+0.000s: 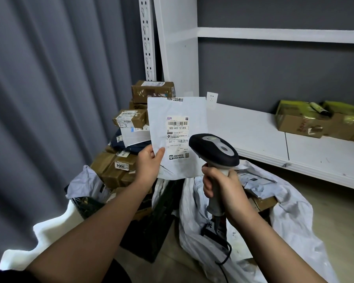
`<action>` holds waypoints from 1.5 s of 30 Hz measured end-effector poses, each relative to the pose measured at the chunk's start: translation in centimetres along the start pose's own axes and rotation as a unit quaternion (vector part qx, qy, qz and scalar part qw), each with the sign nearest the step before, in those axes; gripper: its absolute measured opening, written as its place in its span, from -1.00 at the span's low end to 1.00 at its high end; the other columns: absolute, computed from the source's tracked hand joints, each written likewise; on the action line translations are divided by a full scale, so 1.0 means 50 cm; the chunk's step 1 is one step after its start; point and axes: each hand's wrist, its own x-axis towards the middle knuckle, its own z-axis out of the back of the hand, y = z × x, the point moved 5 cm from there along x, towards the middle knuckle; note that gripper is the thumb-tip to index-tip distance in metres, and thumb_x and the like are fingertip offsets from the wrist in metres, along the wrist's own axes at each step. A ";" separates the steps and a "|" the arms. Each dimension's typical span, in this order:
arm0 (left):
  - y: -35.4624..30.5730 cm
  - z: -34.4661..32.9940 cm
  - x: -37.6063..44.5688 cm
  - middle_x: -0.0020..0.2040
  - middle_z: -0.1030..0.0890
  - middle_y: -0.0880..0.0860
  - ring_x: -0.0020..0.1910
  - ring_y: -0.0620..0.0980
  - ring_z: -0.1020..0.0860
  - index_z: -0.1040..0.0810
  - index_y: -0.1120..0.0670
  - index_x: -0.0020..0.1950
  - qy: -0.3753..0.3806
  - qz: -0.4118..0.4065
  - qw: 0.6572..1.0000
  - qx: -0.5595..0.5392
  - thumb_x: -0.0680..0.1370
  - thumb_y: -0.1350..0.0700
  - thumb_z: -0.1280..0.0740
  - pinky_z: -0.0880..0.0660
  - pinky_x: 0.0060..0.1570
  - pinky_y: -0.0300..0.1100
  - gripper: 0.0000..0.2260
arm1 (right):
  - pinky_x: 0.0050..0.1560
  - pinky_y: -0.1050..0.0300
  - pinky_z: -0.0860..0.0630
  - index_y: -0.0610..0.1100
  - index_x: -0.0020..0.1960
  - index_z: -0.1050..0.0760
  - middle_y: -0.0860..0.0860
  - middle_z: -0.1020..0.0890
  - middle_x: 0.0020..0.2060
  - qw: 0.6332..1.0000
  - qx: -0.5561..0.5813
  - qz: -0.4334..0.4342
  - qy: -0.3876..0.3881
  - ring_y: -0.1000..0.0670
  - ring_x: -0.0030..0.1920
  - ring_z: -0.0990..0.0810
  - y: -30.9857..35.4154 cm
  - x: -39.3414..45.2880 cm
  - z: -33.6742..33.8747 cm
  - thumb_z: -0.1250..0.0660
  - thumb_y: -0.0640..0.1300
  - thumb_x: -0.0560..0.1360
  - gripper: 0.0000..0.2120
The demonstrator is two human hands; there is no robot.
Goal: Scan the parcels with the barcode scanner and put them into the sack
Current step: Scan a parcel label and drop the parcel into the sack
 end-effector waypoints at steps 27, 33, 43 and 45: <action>0.255 -0.344 -0.085 0.08 -0.60 0.21 0.04 0.15 -0.58 -0.55 0.33 0.19 0.214 0.220 0.941 0.145 0.56 0.30 -0.29 -0.49 0.07 -0.04 -0.77 | -0.58 0.24 -0.30 -0.17 -0.09 -0.38 -0.07 -0.40 -0.48 0.963 -0.080 -0.099 -0.236 0.02 -0.55 -0.32 0.030 -0.067 0.421 -0.31 -0.24 0.54 -0.90; 0.401 -0.406 -0.090 0.01 -0.58 0.26 -0.04 0.22 -0.56 -0.49 0.34 0.22 0.160 0.382 0.909 0.042 0.56 0.34 -0.28 -0.47 -0.03 -0.05 -0.76 | -0.59 0.26 -0.32 -0.18 -0.02 -0.39 -0.06 -0.41 -0.48 0.964 -0.074 -0.103 -0.235 0.00 -0.52 -0.31 0.018 -0.033 0.442 -0.34 -0.19 0.53 -0.86; 0.463 -0.429 -0.050 -0.16 -0.49 0.12 -0.24 0.06 -0.47 -0.44 0.23 0.23 0.081 0.419 0.902 0.065 0.57 0.27 -0.24 -0.46 -0.02 -0.05 -0.76 | -0.55 0.22 -0.27 -0.16 -0.07 -0.37 0.00 -0.40 -0.51 0.969 -0.063 -0.099 -0.218 0.04 -0.56 -0.32 0.008 0.006 0.426 -0.34 -0.18 0.52 -0.86; 0.444 -0.450 -0.051 -0.15 -0.54 0.15 -0.21 0.09 -0.51 -0.49 0.19 0.13 0.129 0.421 0.898 0.023 0.58 0.28 -0.22 -0.49 -0.06 -0.04 -0.85 | -0.52 0.20 -0.27 -0.15 -0.09 -0.37 0.00 -0.41 -0.51 0.969 -0.068 -0.100 -0.217 0.04 -0.56 -0.32 0.004 0.008 0.416 -0.34 -0.18 0.52 -0.87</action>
